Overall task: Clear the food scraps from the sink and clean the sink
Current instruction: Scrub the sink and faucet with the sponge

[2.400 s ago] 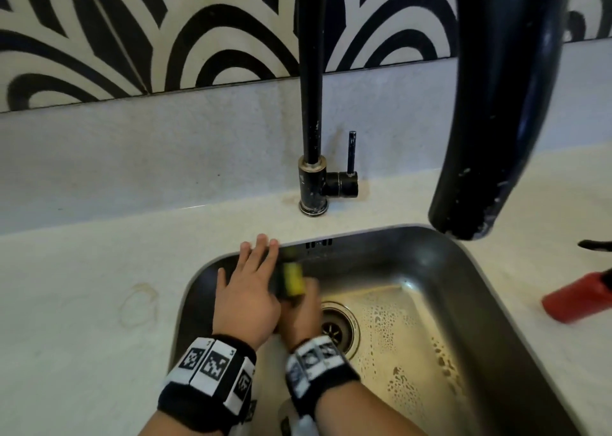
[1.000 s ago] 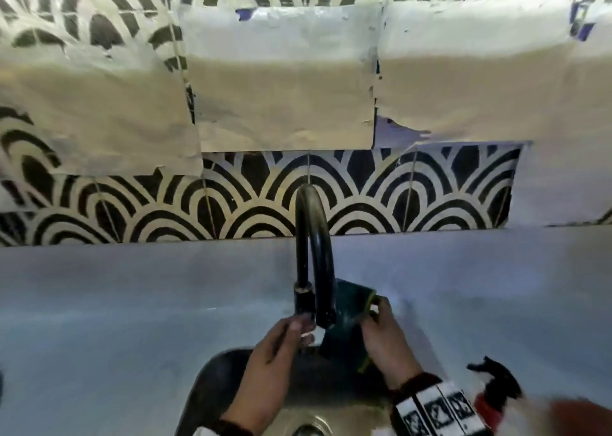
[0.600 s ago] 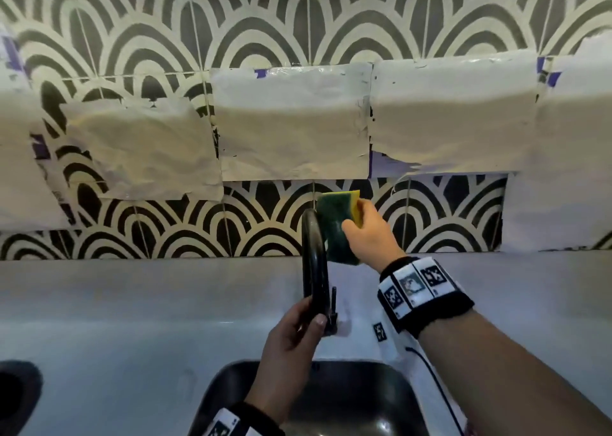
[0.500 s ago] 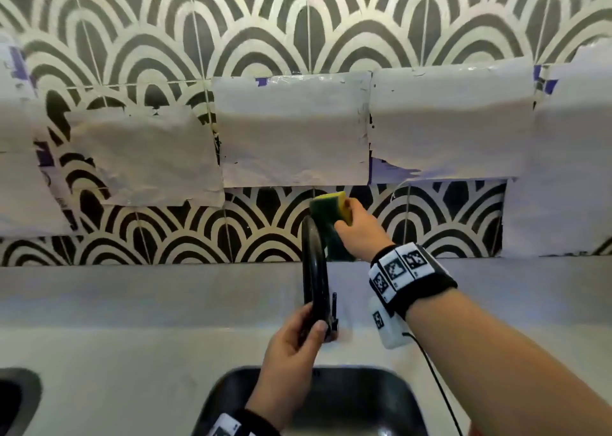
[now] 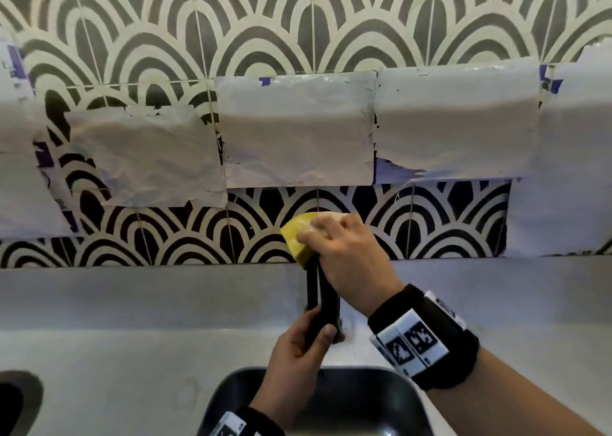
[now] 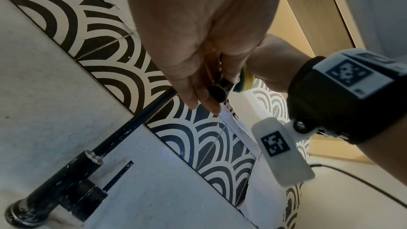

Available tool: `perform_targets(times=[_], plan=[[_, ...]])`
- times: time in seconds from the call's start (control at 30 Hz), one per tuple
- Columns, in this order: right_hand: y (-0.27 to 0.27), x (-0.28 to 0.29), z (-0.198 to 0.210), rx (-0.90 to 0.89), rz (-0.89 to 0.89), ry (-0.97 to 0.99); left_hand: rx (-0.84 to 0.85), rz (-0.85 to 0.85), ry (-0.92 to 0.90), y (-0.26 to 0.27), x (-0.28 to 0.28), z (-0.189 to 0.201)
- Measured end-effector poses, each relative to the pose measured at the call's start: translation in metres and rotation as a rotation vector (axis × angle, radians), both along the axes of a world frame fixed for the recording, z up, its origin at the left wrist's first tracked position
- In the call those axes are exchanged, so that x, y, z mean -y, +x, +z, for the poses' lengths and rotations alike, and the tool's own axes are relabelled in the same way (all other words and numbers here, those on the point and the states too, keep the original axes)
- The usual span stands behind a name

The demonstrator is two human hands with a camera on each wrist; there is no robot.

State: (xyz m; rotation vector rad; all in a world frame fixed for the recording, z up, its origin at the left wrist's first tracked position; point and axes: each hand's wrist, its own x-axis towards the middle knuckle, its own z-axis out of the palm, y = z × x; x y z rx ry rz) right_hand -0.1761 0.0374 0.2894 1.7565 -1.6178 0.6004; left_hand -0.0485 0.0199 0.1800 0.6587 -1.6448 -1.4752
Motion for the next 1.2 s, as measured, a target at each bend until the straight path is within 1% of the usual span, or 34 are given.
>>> perform_targets(times=[0.07, 0.2, 0.33, 0.53, 0.67, 0.77, 0.83, 0.87, 0.93, 0.97, 1.03, 1.1, 1.17, 1.2], plan=[[0.007, -0.012, -0.014, -0.017, -0.016, -0.032, -0.022, 0.008, -0.012, 0.0, -0.002, 0.0], [0.013, -0.035, -0.05, 0.02, 0.037, -0.091, -0.089, 0.022, -0.012, 0.0, -0.01, 0.001], [0.016, -0.052, -0.089, 0.063, 0.12, -0.166, -0.144, 0.03, 0.077, 0.001, -0.018, 0.0], [0.025, -0.07, -0.126, 0.152, 0.153, -0.222, -0.095, 0.061, 0.056, 0.011, -0.028, -0.011], [0.027, -0.076, -0.143, 0.2, 0.152, -0.175, -0.112, 0.022, 0.102, 0.017, -0.032, -0.019], [0.026, -0.078, -0.156, 0.226, 0.178, -0.185, -0.084, -0.036, 0.116, 0.022, -0.032, -0.029], [0.023, -0.079, -0.17, 0.287, 0.223, -0.15, 0.007, -0.067, 0.121, 0.025, -0.029, -0.042], [0.021, -0.078, -0.18, 0.333, 0.234, -0.11, 0.088, -0.069, 0.116, 0.027, -0.026, -0.05], [0.018, -0.077, -0.203, 0.463, 0.204, 0.042, 0.301, -0.077, 0.068, 0.032, -0.018, -0.07], [0.017, -0.075, -0.214, 0.546, 0.149, 0.159, 0.416, -0.086, 0.047, 0.035, -0.014, -0.081], [0.013, -0.072, -0.239, 0.681, -0.028, 0.41, 0.622, -0.069, 0.032, 0.041, -0.008, -0.106], [0.007, -0.069, -0.26, 0.806, -0.189, 0.641, 0.726, -0.042, 0.064, 0.049, -0.006, -0.127], [0.002, -0.062, -0.273, 0.93, -0.258, 0.71, 0.756, -0.044, 0.073, 0.056, -0.007, -0.142], [0.0, -0.056, -0.276, 0.982, -0.268, 0.683, 0.765, -0.049, 0.074, 0.06, -0.007, -0.148]])
